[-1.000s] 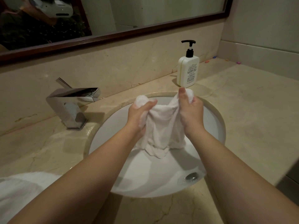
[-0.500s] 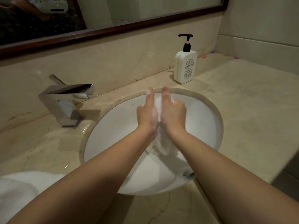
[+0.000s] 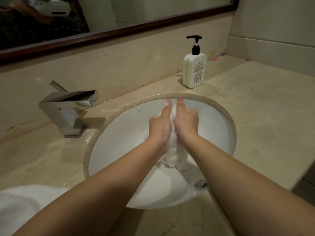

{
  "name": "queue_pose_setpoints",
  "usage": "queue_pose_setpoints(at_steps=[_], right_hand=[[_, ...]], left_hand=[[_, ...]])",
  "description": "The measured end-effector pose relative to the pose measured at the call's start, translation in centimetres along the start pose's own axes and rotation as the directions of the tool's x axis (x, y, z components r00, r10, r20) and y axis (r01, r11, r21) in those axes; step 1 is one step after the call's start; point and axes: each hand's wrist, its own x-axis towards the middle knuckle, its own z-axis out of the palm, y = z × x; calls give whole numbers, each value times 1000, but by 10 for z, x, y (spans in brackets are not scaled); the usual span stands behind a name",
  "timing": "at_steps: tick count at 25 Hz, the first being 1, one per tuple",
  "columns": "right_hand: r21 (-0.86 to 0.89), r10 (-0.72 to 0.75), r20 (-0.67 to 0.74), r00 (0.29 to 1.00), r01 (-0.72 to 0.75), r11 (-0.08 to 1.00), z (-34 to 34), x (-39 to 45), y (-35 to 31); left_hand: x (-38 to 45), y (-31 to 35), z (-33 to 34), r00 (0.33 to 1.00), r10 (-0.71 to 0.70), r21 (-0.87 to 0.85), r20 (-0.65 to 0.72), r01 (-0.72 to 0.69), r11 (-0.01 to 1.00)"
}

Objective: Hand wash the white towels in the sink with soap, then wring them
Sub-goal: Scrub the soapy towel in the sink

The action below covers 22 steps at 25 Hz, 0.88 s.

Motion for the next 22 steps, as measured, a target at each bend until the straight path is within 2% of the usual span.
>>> queue_pose_setpoints(at_steps=[4, 7, 11, 15, 18, 22], right_hand=[[-14, -85, 91, 992, 86, 996, 7, -7, 4], [11, -7, -31, 999, 8, 1000, -4, 5, -1], [49, -48, 117, 992, 42, 998, 3, -6, 7], [72, -10, 59, 998, 5, 997, -3, 6, 5], [57, -58, 162, 985, 49, 997, -1, -5, 9], [72, -2, 39, 999, 0, 997, -4, 3, 5]], left_hand=[[-3, 5, -3, 999, -24, -26, -49, 22, 999], [-9, -1, 6, 999, 39, 21, 31, -39, 999], [-3, 3, -1, 1000, -20, 14, -14, 20, 1000], [-7, 0, 3, 998, 31, 38, 46, -33, 999], [-4, 5, -2, 1000, -2, 44, -20, 3, 999], [-12, 1, 3, 994, 101, 74, 48, -104, 992]])
